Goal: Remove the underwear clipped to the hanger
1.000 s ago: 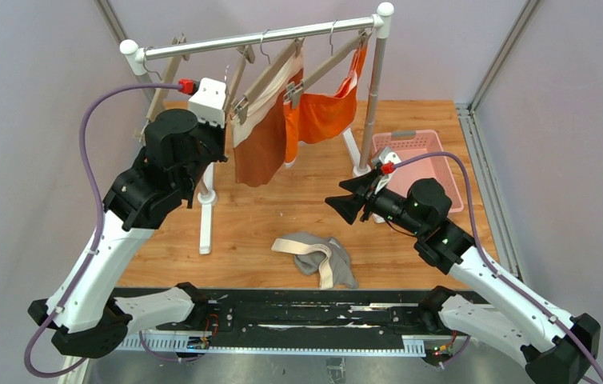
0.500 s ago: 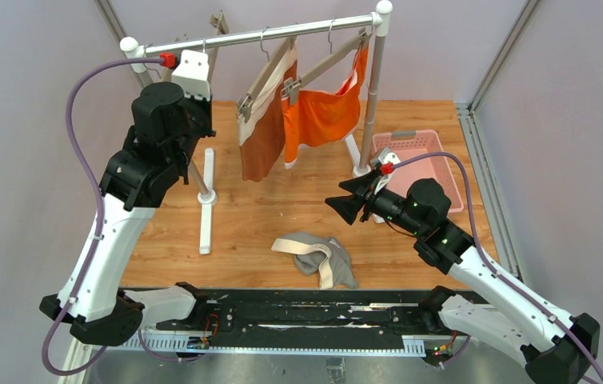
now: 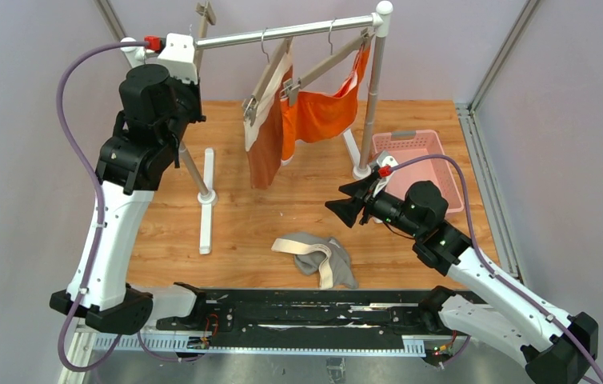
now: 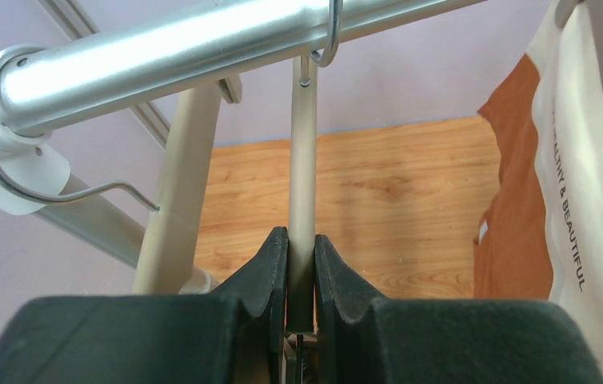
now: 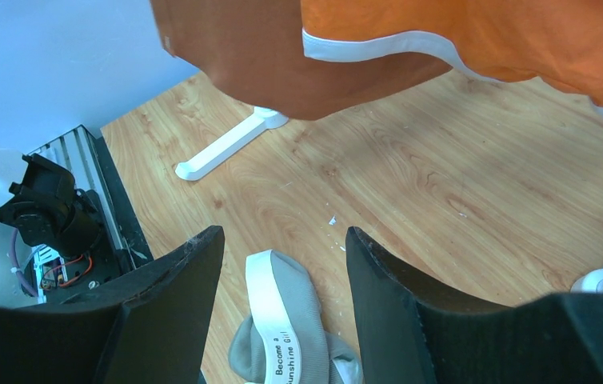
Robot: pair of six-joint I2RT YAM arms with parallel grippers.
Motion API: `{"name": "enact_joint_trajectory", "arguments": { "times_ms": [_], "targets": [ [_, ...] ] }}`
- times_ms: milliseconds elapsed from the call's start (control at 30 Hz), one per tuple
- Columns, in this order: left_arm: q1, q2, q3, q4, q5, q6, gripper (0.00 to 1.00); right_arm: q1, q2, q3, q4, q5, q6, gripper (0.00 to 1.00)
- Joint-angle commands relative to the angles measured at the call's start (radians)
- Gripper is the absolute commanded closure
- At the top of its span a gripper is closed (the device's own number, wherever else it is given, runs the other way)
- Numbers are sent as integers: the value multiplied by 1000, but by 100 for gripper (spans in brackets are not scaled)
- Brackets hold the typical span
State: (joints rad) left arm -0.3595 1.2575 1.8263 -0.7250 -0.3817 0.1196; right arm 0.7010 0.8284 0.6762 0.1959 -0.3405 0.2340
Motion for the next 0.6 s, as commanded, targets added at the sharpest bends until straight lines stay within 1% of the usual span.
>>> {"name": "enact_joint_trajectory", "arguments": {
  "times_ms": [0,367,500,567],
  "targets": [
    [19,27,58,24,37,3,100,14,-10,-10,40,-9,11,41],
    [48,16,-32,39,53,-25,100,13,-5,-11,40,-18,9,41],
    [50,-11,-70,51,36,-36,93,14,-11,-12,36,-12,7,41],
    [50,-29,-88,68,23,-33,85,12,-13,-14,38,-12,7,41]
  ]
}}
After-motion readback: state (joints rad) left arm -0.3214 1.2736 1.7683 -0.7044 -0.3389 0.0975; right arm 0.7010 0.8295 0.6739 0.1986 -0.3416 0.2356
